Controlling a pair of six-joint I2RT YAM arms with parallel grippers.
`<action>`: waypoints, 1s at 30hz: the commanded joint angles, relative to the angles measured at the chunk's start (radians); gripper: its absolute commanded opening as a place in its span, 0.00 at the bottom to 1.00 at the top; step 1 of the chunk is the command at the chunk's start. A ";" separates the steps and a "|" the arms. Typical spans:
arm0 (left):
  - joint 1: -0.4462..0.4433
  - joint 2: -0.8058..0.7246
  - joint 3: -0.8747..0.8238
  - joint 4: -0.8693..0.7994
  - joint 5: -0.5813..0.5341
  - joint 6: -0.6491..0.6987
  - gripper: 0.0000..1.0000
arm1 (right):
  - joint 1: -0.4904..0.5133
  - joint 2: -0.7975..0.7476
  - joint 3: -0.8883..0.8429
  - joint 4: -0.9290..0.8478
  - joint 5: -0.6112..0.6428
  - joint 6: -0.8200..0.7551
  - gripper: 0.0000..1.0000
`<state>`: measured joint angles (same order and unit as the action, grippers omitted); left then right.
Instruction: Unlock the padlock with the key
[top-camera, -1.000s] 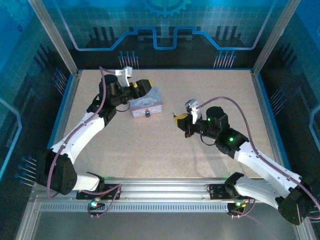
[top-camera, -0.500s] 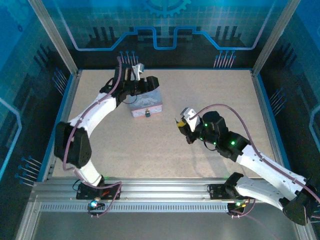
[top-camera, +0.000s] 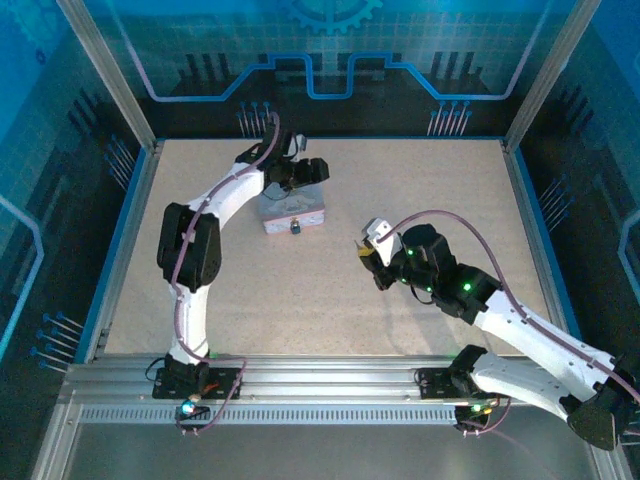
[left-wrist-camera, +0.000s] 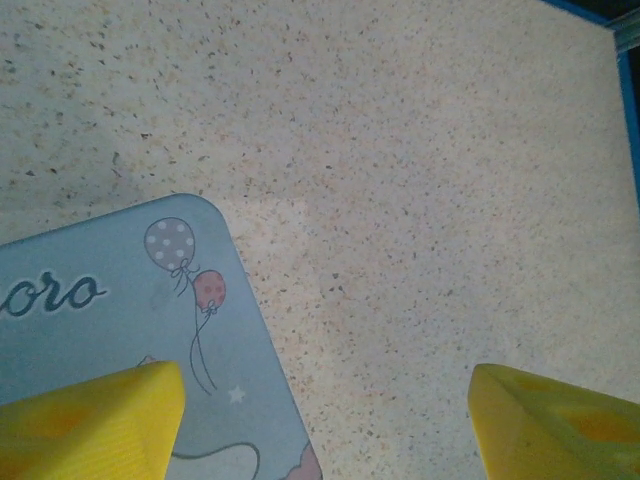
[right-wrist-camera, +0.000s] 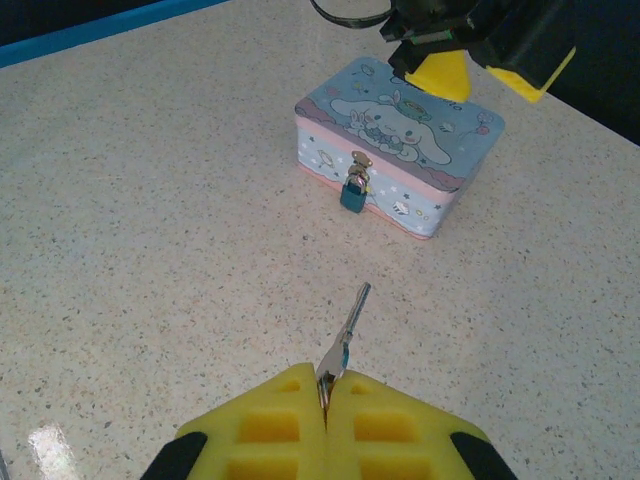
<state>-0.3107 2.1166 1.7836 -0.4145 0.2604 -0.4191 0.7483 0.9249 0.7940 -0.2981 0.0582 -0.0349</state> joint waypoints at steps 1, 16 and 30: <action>-0.019 0.038 0.054 -0.066 -0.020 0.032 0.76 | 0.017 -0.020 0.017 -0.023 0.034 0.003 0.00; -0.086 0.140 0.130 -0.236 -0.111 0.157 0.77 | 0.018 -0.021 0.072 -0.122 0.136 0.027 0.00; -0.215 0.029 -0.053 -0.164 -0.063 0.125 0.77 | -0.157 -0.186 -0.017 -0.066 -0.057 0.110 0.00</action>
<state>-0.4709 2.1674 1.8050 -0.4988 0.1535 -0.2794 0.6285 0.7891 0.8116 -0.3954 0.0940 0.0418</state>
